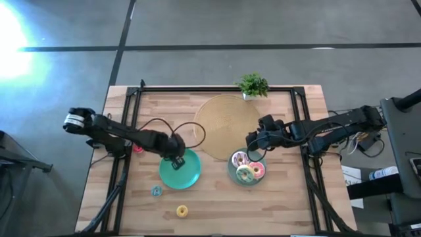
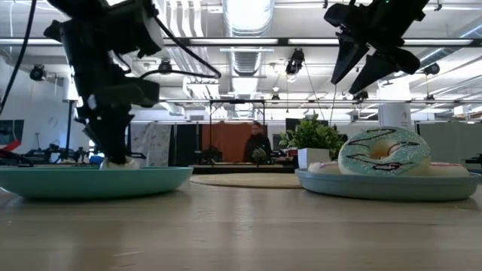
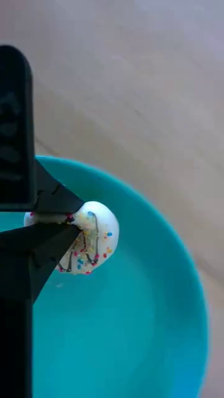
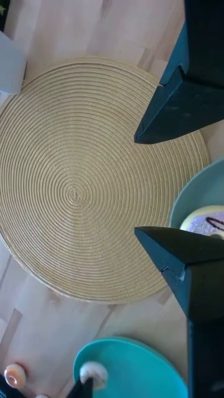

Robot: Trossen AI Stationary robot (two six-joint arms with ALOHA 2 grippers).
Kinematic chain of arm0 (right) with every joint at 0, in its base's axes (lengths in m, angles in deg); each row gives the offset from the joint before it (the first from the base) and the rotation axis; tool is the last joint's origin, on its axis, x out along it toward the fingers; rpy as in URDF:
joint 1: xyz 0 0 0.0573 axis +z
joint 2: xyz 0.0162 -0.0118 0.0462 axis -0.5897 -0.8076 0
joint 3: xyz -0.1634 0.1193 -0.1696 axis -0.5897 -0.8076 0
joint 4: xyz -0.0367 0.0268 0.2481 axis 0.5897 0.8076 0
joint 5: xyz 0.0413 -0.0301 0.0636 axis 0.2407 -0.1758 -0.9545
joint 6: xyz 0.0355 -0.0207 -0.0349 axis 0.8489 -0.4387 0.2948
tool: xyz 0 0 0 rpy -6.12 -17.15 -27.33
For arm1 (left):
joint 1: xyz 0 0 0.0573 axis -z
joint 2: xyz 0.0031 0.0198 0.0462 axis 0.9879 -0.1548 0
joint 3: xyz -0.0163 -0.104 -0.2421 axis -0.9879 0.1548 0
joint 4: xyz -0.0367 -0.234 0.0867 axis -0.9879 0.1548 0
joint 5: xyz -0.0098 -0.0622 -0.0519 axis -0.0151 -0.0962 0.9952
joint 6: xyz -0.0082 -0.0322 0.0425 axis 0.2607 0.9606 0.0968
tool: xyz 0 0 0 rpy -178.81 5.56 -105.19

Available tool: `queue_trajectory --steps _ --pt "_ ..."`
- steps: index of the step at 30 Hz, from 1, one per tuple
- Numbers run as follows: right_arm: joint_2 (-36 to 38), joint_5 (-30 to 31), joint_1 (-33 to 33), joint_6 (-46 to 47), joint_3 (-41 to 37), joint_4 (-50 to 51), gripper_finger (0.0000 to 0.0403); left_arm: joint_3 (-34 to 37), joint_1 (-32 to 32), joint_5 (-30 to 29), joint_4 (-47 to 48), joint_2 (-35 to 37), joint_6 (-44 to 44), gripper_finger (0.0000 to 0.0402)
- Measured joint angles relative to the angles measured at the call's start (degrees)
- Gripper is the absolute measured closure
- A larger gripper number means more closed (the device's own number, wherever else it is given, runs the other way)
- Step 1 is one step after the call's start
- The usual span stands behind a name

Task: Pick & Place donuts
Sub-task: Put the small white donut on the blue plate

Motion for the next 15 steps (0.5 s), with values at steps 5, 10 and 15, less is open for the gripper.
queue_trajectory --steps 5,10,15 --pt "0.0 0.0 0.0 -1.43 0.0 -1.06 0.0184 -0.29 -0.03 2.38 -0.37 -0.39 4.71 0.0347" --pt "0.0 -0.04 0.0 -1.43 0.0 -1.03 0.0184 -1.98 -0.03 7.03 1.91 -0.35 4.93 0.0286" --pt "0.0 -0.07 0.0 -1.83 0.0 -1.03 0.0184 -5.28 -0.05 4.95 12.11 0.26 5.09 0.0261"
